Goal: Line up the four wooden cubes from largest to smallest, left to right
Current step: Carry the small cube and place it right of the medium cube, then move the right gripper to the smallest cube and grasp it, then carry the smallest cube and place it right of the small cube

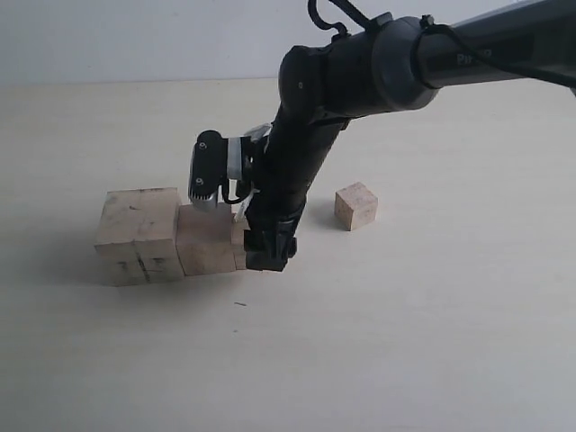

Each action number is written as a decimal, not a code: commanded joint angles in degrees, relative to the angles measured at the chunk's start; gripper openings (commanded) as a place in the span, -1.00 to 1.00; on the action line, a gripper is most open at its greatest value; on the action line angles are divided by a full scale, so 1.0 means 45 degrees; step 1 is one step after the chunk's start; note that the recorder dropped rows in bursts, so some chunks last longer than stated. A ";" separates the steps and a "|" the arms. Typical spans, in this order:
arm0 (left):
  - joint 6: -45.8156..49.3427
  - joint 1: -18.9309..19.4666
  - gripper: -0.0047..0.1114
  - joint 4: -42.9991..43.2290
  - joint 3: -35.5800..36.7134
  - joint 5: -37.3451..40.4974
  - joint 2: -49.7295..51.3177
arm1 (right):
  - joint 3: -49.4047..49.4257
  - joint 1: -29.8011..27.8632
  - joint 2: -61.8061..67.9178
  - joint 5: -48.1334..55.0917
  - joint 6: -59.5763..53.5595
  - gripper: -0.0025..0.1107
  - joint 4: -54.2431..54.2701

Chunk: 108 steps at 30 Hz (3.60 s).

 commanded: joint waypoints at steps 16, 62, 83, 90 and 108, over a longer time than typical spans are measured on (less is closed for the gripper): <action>0.0000 0.0039 -0.92 0.0037 -0.0012 -0.0033 -0.0081 | -0.0037 -0.3479 -0.4963 0.2162 1.4010 0.76 -0.5128; 0.0000 0.0039 -0.92 0.0037 -0.0012 -0.0033 -0.0081 | 0.0490 -0.2054 -0.0323 0.2633 0.0326 -0.96 -0.0501; 0.0000 0.0039 -0.92 0.0037 -0.0012 -0.0033 -0.0081 | 0.0445 -0.1147 0.0413 0.1359 -0.2317 -0.96 0.0011; 0.0000 0.0039 -0.92 0.0037 -0.0012 -0.0033 -0.0081 | 0.0445 -0.1147 0.0413 0.1198 -0.2205 -0.96 0.0118; 0.0000 0.0039 -0.92 0.0037 -0.0012 -0.0033 -0.0081 | 0.0445 -0.1147 0.0413 -0.0107 -0.2282 -0.96 -0.0384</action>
